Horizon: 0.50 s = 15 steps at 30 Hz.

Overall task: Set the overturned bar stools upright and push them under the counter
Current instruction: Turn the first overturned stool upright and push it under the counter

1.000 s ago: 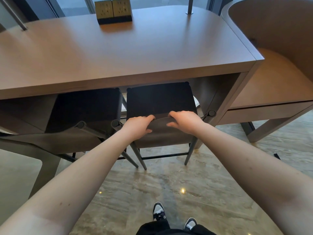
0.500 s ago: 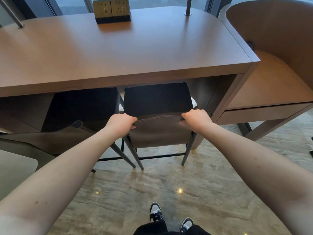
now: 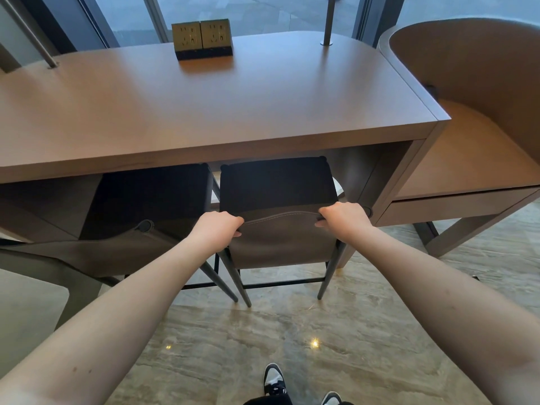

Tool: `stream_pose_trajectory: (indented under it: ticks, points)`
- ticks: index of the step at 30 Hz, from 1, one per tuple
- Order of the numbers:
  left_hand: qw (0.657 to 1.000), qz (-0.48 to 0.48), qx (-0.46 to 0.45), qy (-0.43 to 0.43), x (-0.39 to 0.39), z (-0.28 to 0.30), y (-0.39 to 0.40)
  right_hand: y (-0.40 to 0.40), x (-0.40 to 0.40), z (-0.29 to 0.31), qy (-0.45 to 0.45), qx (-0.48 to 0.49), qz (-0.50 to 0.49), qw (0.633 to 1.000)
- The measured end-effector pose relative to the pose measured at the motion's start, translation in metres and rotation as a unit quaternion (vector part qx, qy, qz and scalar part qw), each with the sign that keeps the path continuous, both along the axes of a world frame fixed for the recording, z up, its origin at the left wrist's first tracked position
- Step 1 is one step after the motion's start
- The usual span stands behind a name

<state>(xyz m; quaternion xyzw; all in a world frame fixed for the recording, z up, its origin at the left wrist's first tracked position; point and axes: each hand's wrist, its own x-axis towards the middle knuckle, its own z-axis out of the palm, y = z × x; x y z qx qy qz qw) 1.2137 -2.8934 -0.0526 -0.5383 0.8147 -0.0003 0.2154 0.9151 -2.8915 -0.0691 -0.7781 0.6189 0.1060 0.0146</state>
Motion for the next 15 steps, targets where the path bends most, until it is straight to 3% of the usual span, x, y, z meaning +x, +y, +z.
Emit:
stream_pose_trajectory:
  ticks: [9, 15]
  points:
    - [1.000, 0.009, 0.012, 0.009, -0.003, 0.002, 0.006, 0.009, 0.000, 0.004, -0.006, 0.029, -0.028, 0.999]
    - [0.988, 0.014, -0.013, 0.155, -0.015, 0.016, 0.020, 0.044, -0.005, 0.017, -0.170, -0.054, -0.038, 0.983]
